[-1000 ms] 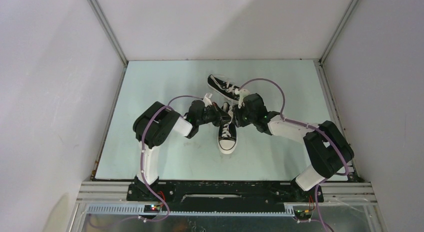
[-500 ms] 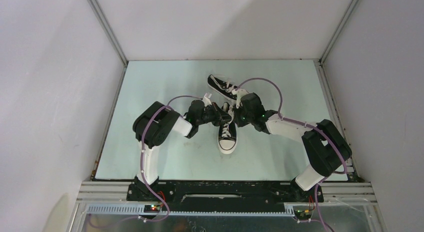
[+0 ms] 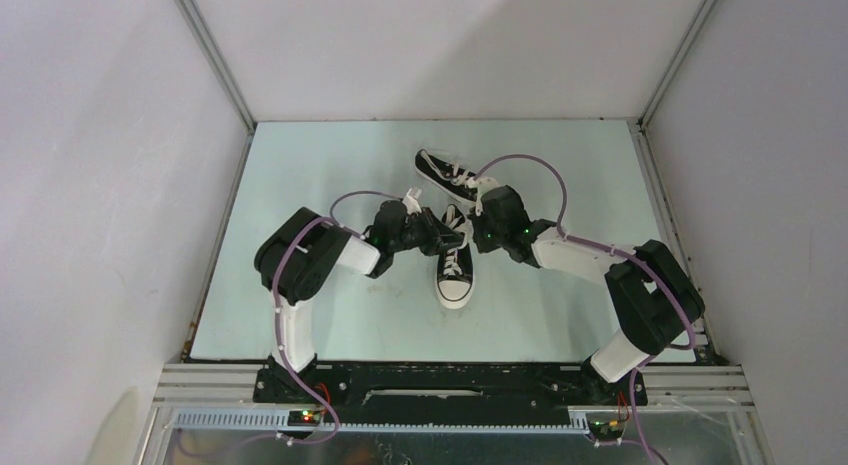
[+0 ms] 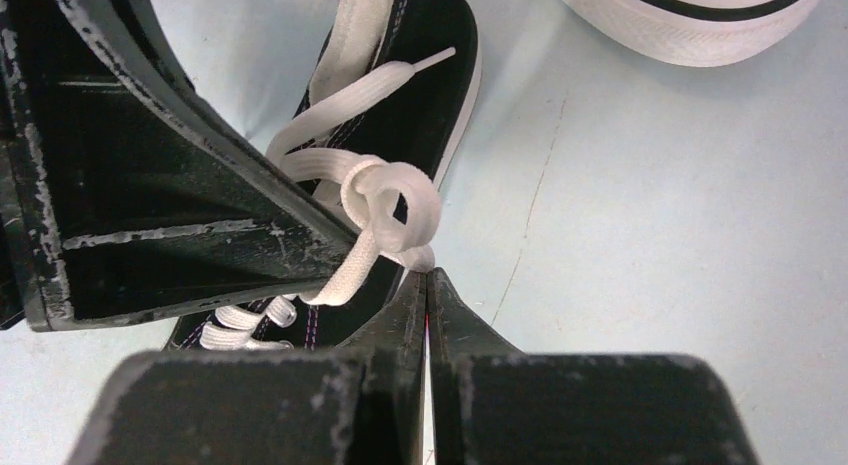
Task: Tie the shoes
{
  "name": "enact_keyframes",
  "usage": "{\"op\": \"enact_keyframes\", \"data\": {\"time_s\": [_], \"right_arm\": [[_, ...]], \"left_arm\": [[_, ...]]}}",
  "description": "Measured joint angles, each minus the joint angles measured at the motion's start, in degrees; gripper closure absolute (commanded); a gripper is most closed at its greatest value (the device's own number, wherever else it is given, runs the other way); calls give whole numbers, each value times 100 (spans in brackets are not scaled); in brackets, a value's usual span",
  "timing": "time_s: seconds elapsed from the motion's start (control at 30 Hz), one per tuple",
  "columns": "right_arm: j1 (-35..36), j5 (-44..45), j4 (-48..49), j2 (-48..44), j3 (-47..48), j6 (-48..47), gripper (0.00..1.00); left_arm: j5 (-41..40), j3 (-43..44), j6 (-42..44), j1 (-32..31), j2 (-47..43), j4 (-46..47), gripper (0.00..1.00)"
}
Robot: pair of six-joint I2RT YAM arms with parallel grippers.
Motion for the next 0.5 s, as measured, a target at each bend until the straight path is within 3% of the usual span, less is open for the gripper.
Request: {"op": "enact_keyframes", "data": {"time_s": [0.3,0.5], "right_arm": [[-15,-15,-2,-76,0,15,100],[7,-79,0,-105,0,37,100]], "left_arm": [[-72,-205,223,31,-376,-350,81],[-350,-376,697,46,-1137,-1196,79]]}}
